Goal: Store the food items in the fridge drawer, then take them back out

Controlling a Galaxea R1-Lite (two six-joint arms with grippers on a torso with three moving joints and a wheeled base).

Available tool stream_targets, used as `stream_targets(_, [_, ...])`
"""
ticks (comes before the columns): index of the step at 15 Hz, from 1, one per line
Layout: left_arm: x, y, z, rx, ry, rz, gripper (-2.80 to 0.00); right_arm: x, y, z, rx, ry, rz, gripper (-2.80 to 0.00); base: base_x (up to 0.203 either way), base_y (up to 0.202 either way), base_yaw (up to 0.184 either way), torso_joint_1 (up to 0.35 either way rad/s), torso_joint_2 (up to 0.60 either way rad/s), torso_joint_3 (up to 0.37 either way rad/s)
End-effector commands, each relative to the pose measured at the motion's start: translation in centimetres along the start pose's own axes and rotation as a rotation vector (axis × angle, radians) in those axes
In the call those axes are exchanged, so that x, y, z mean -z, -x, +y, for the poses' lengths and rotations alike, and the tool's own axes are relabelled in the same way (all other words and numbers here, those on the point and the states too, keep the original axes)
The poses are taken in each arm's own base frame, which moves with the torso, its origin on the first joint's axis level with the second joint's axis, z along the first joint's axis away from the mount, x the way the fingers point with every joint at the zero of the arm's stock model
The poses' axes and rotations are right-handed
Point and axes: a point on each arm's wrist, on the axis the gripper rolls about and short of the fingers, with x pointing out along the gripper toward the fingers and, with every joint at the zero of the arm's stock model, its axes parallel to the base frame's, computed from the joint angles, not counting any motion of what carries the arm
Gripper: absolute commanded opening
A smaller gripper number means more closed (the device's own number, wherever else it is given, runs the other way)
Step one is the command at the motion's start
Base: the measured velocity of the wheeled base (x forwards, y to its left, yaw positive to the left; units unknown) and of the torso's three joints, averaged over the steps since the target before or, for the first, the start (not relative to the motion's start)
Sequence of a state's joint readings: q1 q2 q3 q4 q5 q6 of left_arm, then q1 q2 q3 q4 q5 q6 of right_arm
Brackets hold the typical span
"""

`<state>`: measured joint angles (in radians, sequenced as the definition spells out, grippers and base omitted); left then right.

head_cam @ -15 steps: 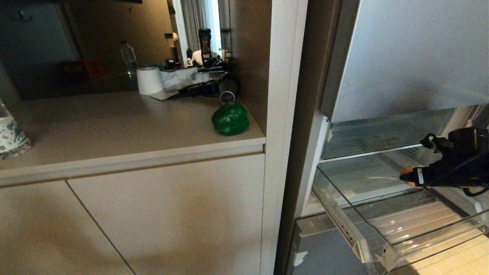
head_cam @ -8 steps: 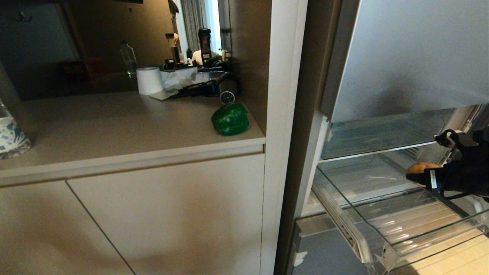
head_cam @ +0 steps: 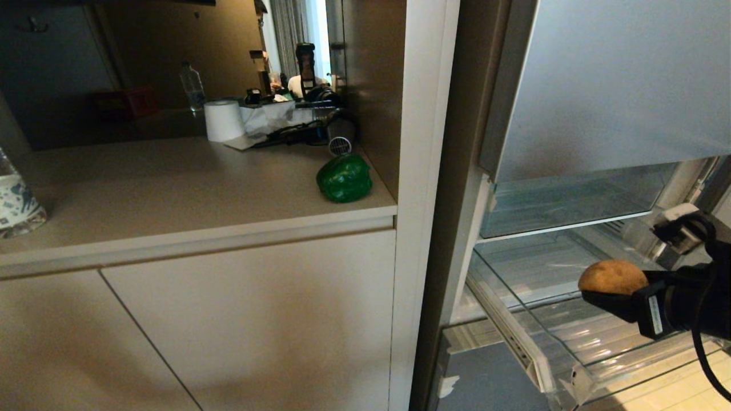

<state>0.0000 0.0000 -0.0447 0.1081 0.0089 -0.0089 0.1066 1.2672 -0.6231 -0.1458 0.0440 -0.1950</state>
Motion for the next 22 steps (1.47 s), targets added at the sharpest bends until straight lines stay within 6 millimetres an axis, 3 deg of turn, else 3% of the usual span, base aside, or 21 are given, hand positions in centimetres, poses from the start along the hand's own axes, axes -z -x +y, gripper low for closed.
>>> stream_targets(1, [0.0, 0.0, 0.0, 0.0, 0.0, 0.001, -2.8, 0.0, 2.8, 1.9, -0.091, 0.053, -0.069, -2.8, 0.0, 0.0, 0.0, 0.0, 0.0, 0.0])
stream_targets(5, [0.0, 0.0, 0.0, 0.0, 0.0, 0.001, -2.8, -0.7, 3.6, 5.6, -0.313, 0.157, -0.11, -2.8, 0.0, 0.0, 0.0, 0.0, 0.0, 0.0])
stream_targets(10, [0.0, 0.0, 0.0, 0.0, 0.0, 0.001, -2.8, -4.1, 1.5, 11.2, -0.544, 0.263, -0.118, -2.8, 0.0, 0.0, 0.0, 0.0, 0.0, 0.0])
stream_targets(16, [0.0, 0.0, 0.0, 0.0, 0.0, 0.001, -2.8, -8.1, -4.2, 18.5, -0.642, 0.315, -0.141, -2.8, 0.0, 0.0, 0.0, 0.0, 0.0, 0.0])
stream_targets(19, [0.0, 0.0, 0.0, 0.0, 0.0, 0.001, -2.8, -11.3, -7.5, 21.9, -0.647, 0.284, -0.299, -2.8, 0.0, 0.0, 0.0, 0.0, 0.0, 0.0])
stream_targets(22, [0.0, 0.0, 0.0, 0.0, 0.0, 0.001, -2.8, -14.7, -9.0, 24.3, -0.655, 0.256, -0.427, -2.8, 0.0, 0.0, 0.0, 0.0, 0.0, 0.0])
